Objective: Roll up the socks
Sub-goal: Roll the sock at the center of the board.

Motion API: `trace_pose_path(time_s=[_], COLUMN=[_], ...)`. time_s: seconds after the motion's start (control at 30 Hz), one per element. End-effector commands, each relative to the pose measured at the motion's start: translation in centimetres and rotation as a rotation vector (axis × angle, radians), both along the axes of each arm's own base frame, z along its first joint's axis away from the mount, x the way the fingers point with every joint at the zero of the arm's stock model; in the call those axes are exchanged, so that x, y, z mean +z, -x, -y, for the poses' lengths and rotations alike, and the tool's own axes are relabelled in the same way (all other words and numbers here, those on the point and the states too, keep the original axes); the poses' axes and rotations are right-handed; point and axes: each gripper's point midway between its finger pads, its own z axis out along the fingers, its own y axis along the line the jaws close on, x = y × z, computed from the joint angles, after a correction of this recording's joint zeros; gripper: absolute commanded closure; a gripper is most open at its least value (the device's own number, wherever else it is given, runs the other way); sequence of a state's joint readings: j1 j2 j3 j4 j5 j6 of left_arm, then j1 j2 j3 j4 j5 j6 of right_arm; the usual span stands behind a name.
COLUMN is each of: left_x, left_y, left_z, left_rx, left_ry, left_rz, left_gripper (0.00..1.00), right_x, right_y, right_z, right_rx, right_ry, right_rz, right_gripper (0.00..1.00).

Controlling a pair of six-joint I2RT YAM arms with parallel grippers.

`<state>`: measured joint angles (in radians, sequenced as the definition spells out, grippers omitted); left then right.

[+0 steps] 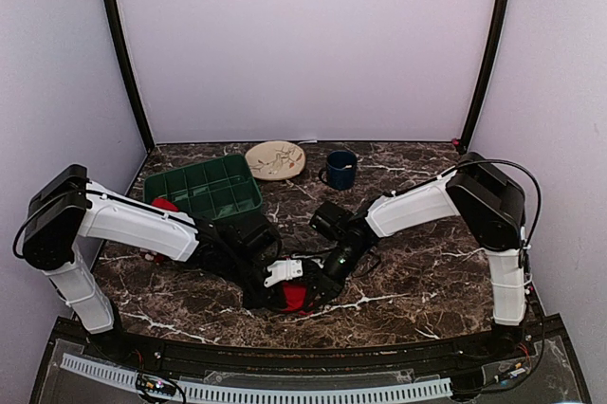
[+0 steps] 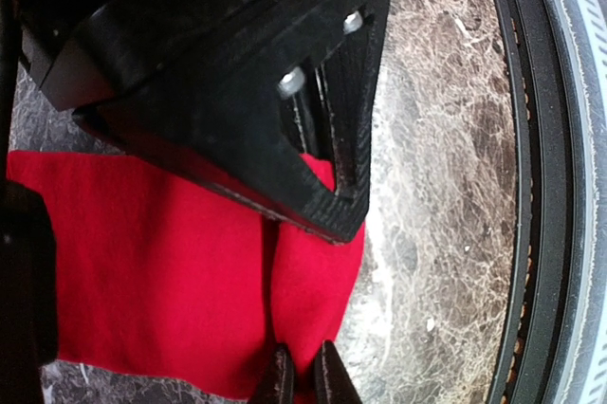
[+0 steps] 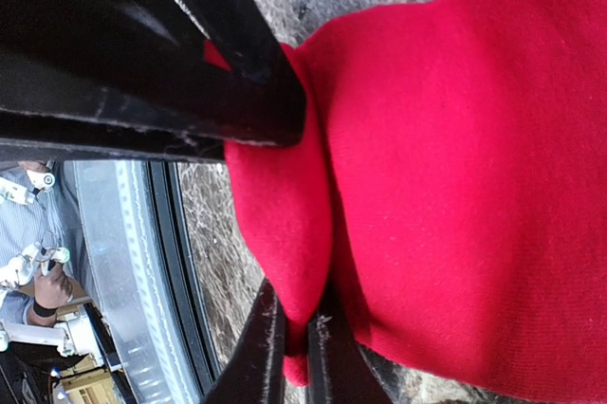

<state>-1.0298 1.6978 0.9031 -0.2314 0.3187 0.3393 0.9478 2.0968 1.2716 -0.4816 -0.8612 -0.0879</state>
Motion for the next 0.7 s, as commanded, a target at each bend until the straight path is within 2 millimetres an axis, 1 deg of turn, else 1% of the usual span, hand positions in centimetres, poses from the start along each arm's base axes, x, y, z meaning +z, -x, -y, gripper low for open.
trace_pose_path(time_s=[0.0,0.13,0.2,0.3,0.4,0.5,0.57,0.6,0.67], left_x=[-1.7,-1.7,-1.7,-1.7,-1.7,-1.9,-2.0,-1.9,-1.9], left_y=[2.0,2.3,2.4,2.4,2.5,2.6,2.6,2.6,2.5], left_z=[-1.3,-1.3,-1.2,-0.9,-0.6,-0.3,-0.2,-0.1,0.1], left_rx=[-0.026,-0.010,0.009,0.034,0.058,0.088,0.110,0.121,0.144], left_ry=[-0.098,-0.104,-0.104,-0.094,-0.091,-0.091,-0.088,-0.084,-0.078], left_rz=[-0.088,-0.122,-0.139,-0.159,-0.185,-0.213,-0.228,-0.236,-0.249], left_gripper=[0.96,0.98,0.98,0.98,0.98,0.98,0.98,0.99,0.98], right_x=[0.2,0.4,0.5,0.4,0.4,0.6,1.1,0.5,0.6], right_y=[-0.7,-1.2,-1.6,-2.0,-2.6,-3.3,-3.9,-3.7,-3.9], right_z=[-0.7,-0.4,-0.3,0.2,0.6,1.0,0.9,1.5,1.7], right_rx=[-0.020,-0.044,-0.057,-0.085,-0.117,-0.148,-0.166,-0.175,-0.191], right_ry=[-0.010,-0.016,-0.021,-0.026,-0.035,-0.048,-0.066,-0.051,-0.055], right_rz=[0.017,0.024,0.025,0.013,0.014,0.014,0.023,0.014,0.020], right_gripper=[0.88,0.76,0.73,0.72,0.69,0.68,0.68,0.68,0.68])
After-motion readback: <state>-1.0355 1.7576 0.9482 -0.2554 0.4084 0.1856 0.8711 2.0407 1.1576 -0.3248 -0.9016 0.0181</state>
